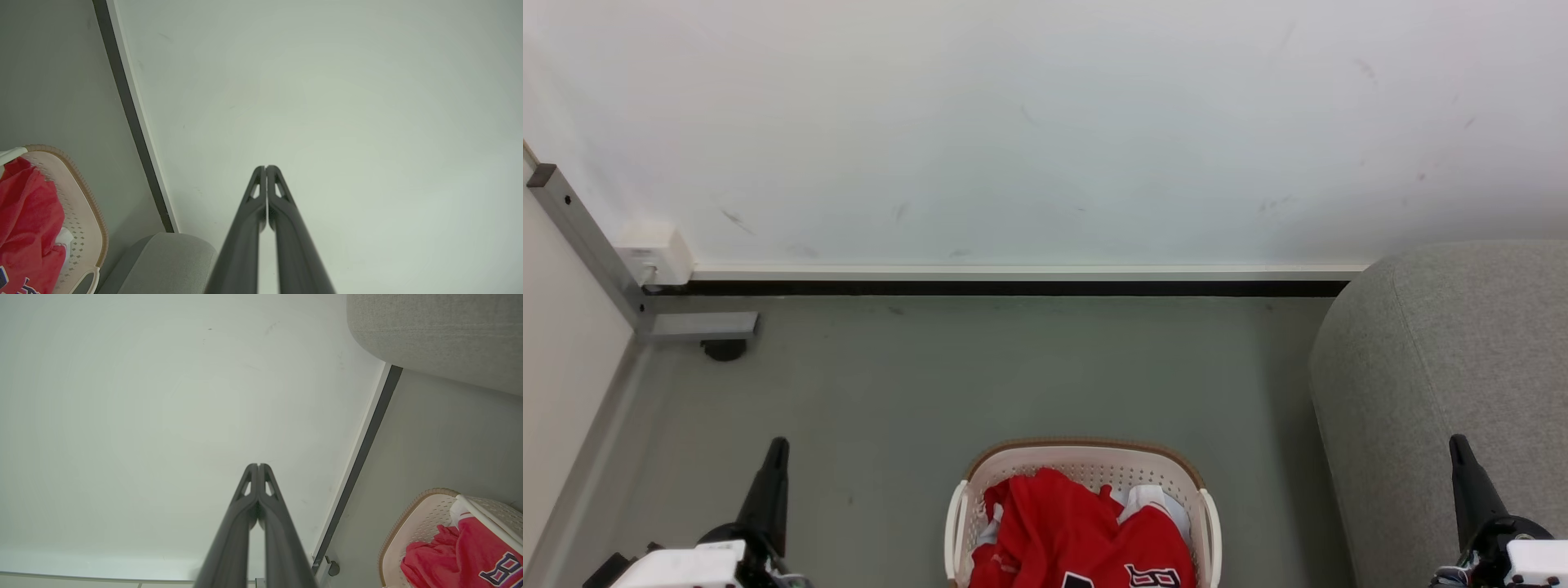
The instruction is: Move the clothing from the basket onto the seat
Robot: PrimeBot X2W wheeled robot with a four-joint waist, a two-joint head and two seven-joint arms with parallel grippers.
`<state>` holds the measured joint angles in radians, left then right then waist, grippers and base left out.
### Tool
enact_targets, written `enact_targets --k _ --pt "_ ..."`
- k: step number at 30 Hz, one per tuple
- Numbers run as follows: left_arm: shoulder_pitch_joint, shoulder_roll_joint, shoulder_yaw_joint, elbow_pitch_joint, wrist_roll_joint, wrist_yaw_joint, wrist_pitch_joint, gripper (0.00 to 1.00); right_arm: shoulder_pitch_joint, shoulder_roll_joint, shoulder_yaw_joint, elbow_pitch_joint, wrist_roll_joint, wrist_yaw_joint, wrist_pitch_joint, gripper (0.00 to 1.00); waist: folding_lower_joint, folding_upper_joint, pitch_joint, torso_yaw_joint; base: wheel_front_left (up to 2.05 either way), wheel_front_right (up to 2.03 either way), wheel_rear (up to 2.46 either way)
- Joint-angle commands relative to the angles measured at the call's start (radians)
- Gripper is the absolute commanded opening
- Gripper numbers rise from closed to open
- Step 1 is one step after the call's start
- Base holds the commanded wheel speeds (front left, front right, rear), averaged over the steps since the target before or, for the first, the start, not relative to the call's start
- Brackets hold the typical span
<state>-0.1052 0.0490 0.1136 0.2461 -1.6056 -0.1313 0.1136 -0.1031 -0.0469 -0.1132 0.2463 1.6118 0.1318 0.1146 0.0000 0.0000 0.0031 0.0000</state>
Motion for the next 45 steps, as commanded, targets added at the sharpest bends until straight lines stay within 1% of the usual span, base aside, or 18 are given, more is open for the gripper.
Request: enact_targets --k 1,19,20,25,30,45 --pt "-0.009 0.002 0.003 -0.003 -0.014 -0.001 0.004 0.00 -0.012 -0.007 -0.002 -0.004 0.002 -0.002 0.002 0.00 0.0000 0.0000 0.000 0.000 0.00 0.00 0.00" --pt "-0.009 0.002 0.003 -0.003 -0.014 -0.001 0.004 0.00 -0.012 -0.007 -0.002 -0.003 0.002 -0.002 0.002 0.00 0.0000 0.0000 0.000 0.000 0.00 0.00 0.00" --pt "0.001 0.000 0.000 0.003 0.001 0.000 -0.001 1.00 0.001 0.001 0.000 0.003 0.000 0.000 0.000 1.00 0.0000 0.0000 0.000 0.000 0.00 0.00 0.00" --pt "0.012 -0.004 -0.013 0.017 0.011 0.000 -0.013 1.00 0.015 0.005 0.007 0.012 -0.013 0.000 -0.014 1.00 0.0000 0.0000 0.000 0.000 0.00 0.00 0.00" --pt "0.010 -0.003 -0.030 0.024 0.057 0.001 -0.039 1.00 0.025 0.004 0.008 -0.003 -0.106 0.000 -0.040 1.00 0.0000 0.0000 0.000 0.001 0.00 0.00 0.00" --pt "0.026 -0.001 -0.074 -0.001 0.359 0.046 -0.108 1.00 0.050 0.002 0.025 -0.050 -0.446 0.000 -0.108 1.00 0.0000 0.0000 0.000 0.005 0.00 0.00 0.00"
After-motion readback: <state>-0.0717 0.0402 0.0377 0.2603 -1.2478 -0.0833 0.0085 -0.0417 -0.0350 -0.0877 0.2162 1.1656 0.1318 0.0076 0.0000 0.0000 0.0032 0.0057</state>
